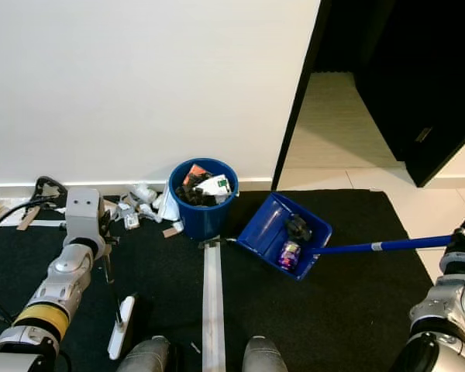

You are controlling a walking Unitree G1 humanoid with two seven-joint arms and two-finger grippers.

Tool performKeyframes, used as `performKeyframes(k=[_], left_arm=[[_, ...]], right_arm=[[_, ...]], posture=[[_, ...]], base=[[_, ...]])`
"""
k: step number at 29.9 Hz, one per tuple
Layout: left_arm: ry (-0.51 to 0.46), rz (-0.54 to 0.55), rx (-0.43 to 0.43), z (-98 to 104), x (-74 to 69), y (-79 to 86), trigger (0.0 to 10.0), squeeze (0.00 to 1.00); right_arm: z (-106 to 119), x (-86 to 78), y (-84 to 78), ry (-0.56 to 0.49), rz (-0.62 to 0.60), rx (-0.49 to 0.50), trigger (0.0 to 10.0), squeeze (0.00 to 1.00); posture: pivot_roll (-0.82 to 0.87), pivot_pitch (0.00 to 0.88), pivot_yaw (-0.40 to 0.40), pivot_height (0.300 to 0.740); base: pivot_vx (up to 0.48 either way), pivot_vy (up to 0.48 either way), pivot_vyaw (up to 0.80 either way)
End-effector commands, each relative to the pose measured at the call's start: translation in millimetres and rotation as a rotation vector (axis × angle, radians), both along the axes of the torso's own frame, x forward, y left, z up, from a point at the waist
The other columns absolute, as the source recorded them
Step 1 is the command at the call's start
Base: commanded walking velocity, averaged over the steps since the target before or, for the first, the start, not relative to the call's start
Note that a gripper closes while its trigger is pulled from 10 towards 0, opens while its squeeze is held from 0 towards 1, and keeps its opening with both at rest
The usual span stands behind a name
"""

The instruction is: Sweep floor

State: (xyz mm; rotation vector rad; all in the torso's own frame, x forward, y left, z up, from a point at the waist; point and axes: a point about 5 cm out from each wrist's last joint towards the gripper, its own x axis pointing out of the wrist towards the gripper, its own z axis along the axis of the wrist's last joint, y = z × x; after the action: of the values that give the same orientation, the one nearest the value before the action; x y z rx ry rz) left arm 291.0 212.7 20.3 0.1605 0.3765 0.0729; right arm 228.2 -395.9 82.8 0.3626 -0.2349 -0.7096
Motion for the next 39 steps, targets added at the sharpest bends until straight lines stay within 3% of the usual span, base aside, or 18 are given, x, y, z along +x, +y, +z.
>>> performKeyframes(k=[1, 3, 6, 7, 9, 10, 15, 19, 23, 28, 34, 39], left_arm=[[0.07, 0.011, 0.0, -14.1, -9.2, -2.2, 10.0, 0.0], [0.041, 0.016, -0.007, -11.8, -8.2, -2.3, 10.0, 0.0], [-0.145, 0.016, -0.069, 9.8, 0.8, -4.5, 10.0, 0.0], [-0.145, 0.016, -0.069, 9.8, 0.8, -4.5, 10.0, 0.0], [-0.287, 0.037, -0.106, 30.7, 8.2, -2.3, 10.0, 0.0], [-0.287, 0.037, -0.106, 30.7, 8.2, -2.3, 10.0, 0.0], [-0.457, -0.01, -0.09, 67.1, 23.3, -3.5, 10.0, 0.0], [-0.457, -0.05, -0.077, 70.7, 27.0, -6.7, 10.0, 0.0], [-0.373, -0.138, -0.031, 59.1, 26.4, -15.0, 10.0, 0.0], [-0.279, -0.154, -0.033, 43.2, 21.6, -19.6, 10.0, 0.0], [-0.244, -0.159, -0.017, 36.9, 18.3, -21.2, 10.0, 0.0], [-0.23, -0.121, -0.013, 35.6, 19.0, -15.2, 10.0, 0.0]], right_arm=[[9.3, 4.9, -0.4, -0.062, -0.009, -0.005, 10.0, 0.0], [8.3, 5.7, 1.0, -0.059, -0.004, -0.003, 10.0, 0.0], [7.9, 6.4, 1.6, -0.058, 0.0, -0.001, 10.0, 0.0], [7.9, 6.4, 1.6, -0.058, 0.0, -0.001, 10.0, 0.0], [7.5, 7.1, 2.3, -0.055, 0.007, 0.0, 10.0, 0.0], [7.5, 7.1, 2.3, -0.055, 0.007, 0.0, 10.0, 0.0], [5.7, 10.3, 6.4, -0.045, 0.029, 0.001, 10.0, 0.0], [5.1, 13.3, 9.6, -0.038, 0.047, -0.003, 10.0, 0.0], [5.2, 18.5, 15.1, -0.022, 0.082, -0.022, 10.0, 0.0], [4.6, 20.0, 16.7, -0.016, 0.087, -0.021, 10.0, 0.0], [-1.4, 18.0, 18.4, 0.004, 0.077, 0.004, 10.0, 0.0], [-1.2, 14.8, 15.3, -0.039, 0.034, 0.039, 10.0, 0.0]], posture=[[0.07, 0.0, -0.011, 0.74], [0.07, 0.0, -0.01, 0.74], [0.07, 0.0, -0.011, 0.74], [0.07, 0.0, -0.011, 0.74], [0.07, 0.0, -0.013, 0.74], [0.07, 0.0, -0.013, 0.74], [0.07, 0.0, -0.015, 0.74], [0.08, 0.0, -0.013, 0.74], [0.07, 0.0, -0.012, 0.74], [0.07, 0.002, -0.016, 0.74], [0.07, 0.004, -0.019, 0.74], [0.07, 0.005, -0.019, 0.74]], base=[[0.0, 0.0, 0.0], [0.0, 0.0, 0.0], [0.0, 0.0, 0.0], [0.0, 0.0, 0.0], [0.0, 0.0, 0.0], [0.0, 0.0, 0.0], [0.0, 0.0, 0.0], [0.0, 0.0, 0.0], [0.0, 0.0, 0.0], [0.0, 0.0, 0.0], [0.0, 0.0, 0.0], [0.0, 0.0, 0.0]])
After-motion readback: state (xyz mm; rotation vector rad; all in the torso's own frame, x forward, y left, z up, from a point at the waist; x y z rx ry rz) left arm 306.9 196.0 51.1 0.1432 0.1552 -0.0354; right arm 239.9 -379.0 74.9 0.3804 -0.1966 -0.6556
